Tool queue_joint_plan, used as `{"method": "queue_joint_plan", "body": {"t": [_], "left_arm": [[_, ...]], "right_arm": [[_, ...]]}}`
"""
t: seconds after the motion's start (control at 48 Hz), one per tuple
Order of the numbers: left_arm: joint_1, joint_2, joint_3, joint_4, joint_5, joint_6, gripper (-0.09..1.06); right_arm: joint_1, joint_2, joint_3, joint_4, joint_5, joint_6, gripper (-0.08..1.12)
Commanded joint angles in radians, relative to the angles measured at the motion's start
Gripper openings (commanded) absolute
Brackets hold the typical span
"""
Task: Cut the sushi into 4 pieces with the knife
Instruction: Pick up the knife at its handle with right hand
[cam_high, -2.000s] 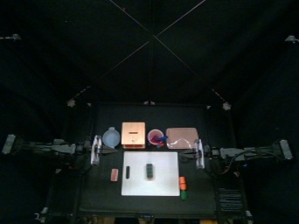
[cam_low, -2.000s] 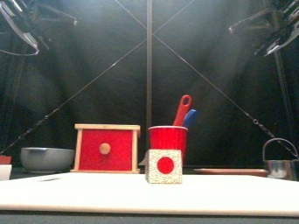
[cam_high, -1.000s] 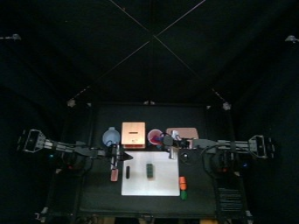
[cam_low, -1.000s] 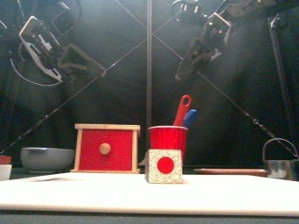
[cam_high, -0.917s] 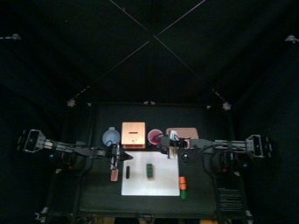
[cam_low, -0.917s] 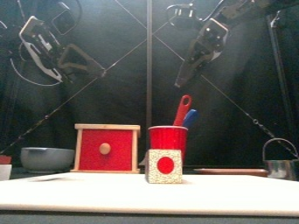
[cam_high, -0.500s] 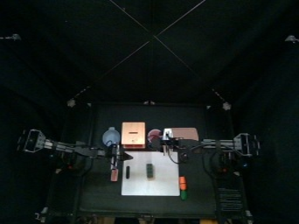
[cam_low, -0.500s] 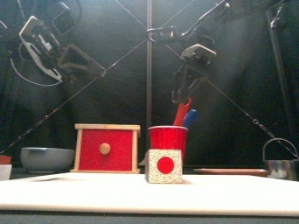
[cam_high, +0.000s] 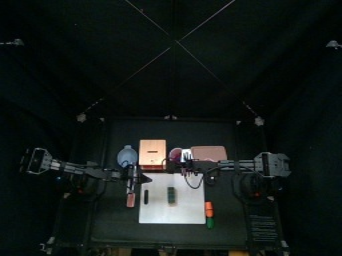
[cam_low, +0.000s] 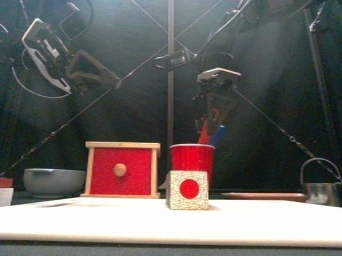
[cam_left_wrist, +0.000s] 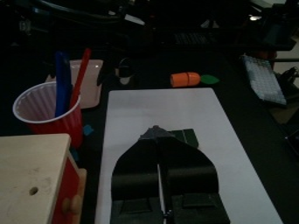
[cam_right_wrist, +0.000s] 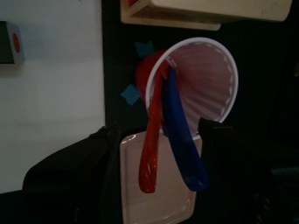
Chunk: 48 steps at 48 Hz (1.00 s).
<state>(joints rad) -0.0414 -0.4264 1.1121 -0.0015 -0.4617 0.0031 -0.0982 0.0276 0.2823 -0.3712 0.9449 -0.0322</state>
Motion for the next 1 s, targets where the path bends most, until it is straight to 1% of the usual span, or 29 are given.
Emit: {"method": "queue_joint_plan", "body": {"t": [0.021, 0.125, 0.208, 0.479, 0.771, 0.896, 1.0], "left_arm": [[0.003, 0.000, -0.009, -0.002, -0.009, 0.000, -0.02], [0.003, 0.000, -0.006, -0.002, -0.009, 0.002, -0.02], [0.005, 0.000, -0.006, -0.002, -0.009, 0.002, -0.02], [0.003, 0.000, -0.006, -0.002, -0.009, 0.002, -0.02], [0.003, 0.000, -0.006, 0.000, -0.009, 0.002, -0.02], [0.003, 0.000, -0.006, 0.002, -0.009, 0.002, -0.02], [0.003, 0.000, -0.006, 0.000, -0.008, 0.000, -0.02]], "right_arm": [[-0.003, -0.015, -0.028, 0.000, 0.005, -0.005, 1.00], [-0.005, -0.012, -0.028, -0.002, 0.012, -0.023, 0.97], [-0.005, -0.009, -0.028, 0.000, 0.014, -0.028, 0.90], [-0.005, 0.000, -0.031, -0.008, 0.023, -0.032, 0.59], [-0.009, 0.000, -0.061, -0.011, 0.026, -0.041, 0.35], [-0.020, -0.003, -0.092, -0.011, 0.048, -0.043, 0.23], [-0.026, -0.020, -0.118, -0.011, 0.081, -0.041, 0.18]]}}
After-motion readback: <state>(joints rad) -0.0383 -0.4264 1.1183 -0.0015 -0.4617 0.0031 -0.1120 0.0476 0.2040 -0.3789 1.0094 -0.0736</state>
